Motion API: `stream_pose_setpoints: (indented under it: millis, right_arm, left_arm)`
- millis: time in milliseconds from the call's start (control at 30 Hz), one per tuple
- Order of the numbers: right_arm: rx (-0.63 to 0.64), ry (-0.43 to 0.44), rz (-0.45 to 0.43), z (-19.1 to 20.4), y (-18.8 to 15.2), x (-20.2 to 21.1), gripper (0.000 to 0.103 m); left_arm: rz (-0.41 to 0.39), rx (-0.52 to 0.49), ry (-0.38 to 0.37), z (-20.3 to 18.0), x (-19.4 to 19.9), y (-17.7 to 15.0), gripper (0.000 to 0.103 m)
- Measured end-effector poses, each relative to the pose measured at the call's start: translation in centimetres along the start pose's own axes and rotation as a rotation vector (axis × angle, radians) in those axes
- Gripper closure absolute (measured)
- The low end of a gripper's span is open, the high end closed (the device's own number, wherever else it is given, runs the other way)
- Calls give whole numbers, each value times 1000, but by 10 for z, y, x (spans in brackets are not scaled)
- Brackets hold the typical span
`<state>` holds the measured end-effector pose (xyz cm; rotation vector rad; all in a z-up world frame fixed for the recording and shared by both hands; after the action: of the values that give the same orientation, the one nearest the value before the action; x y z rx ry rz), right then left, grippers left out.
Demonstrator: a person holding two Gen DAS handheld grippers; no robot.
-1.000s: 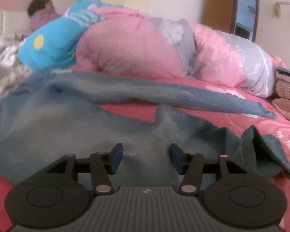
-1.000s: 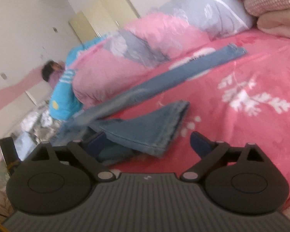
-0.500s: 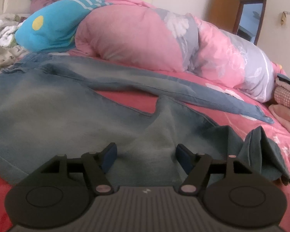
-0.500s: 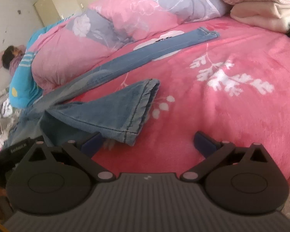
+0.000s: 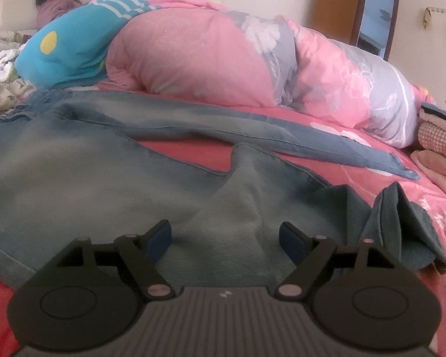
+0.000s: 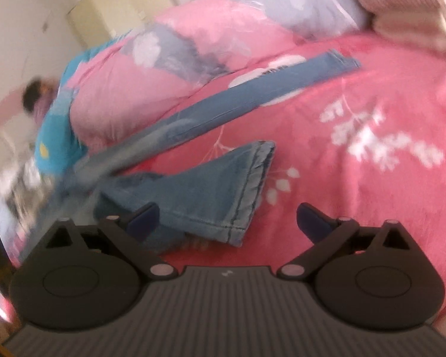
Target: Fold clothes
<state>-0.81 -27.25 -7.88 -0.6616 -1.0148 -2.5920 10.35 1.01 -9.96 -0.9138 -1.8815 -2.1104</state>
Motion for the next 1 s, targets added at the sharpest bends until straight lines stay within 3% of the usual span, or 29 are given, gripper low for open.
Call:
stream_pose_setpoints:
  millis: [133,233,367,600,700,867,1000]
  right_arm:
    - [-178,61,41,-12,6,-2,33]
    - [-237,71,64,-16,5,-6,41]
    - [-280,46,104,-20,-3,-15,43]
    - [-249,33,108,-15,-7,-24,43]
    - [-228,36,107,-13,-9,-30,55]
    - [-195,33,91,-17,-11,-32,87]
    - [-181,64,53,-16,-7,-25,89]
  left_arm:
    - [4,-9,-2,-2,-1,0,19]
    - [6,-14,0,-2,-1,0,19]
    - [7,-14,-1,-2,-1,0,19]
    - [9,-23,1,-2,-2,0,17]
    - [9,-24,1,-3,-2,0,17]
    - [8,-25,-3,-3,-3,0,16]
    - [8,-22,-7,-2,-3,0,15]
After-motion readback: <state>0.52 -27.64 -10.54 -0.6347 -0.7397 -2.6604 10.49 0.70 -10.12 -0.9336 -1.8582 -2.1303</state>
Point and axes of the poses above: each gripper's, at about its wrist camera, not at the fingertips, and x roughly against the way its jaws point, z to its left, y to its top, the point moved 9 cm from there along -x, roughly the way its jaws point, and after that the axes turned 13 degrees about -x, right-handed, at the moved point
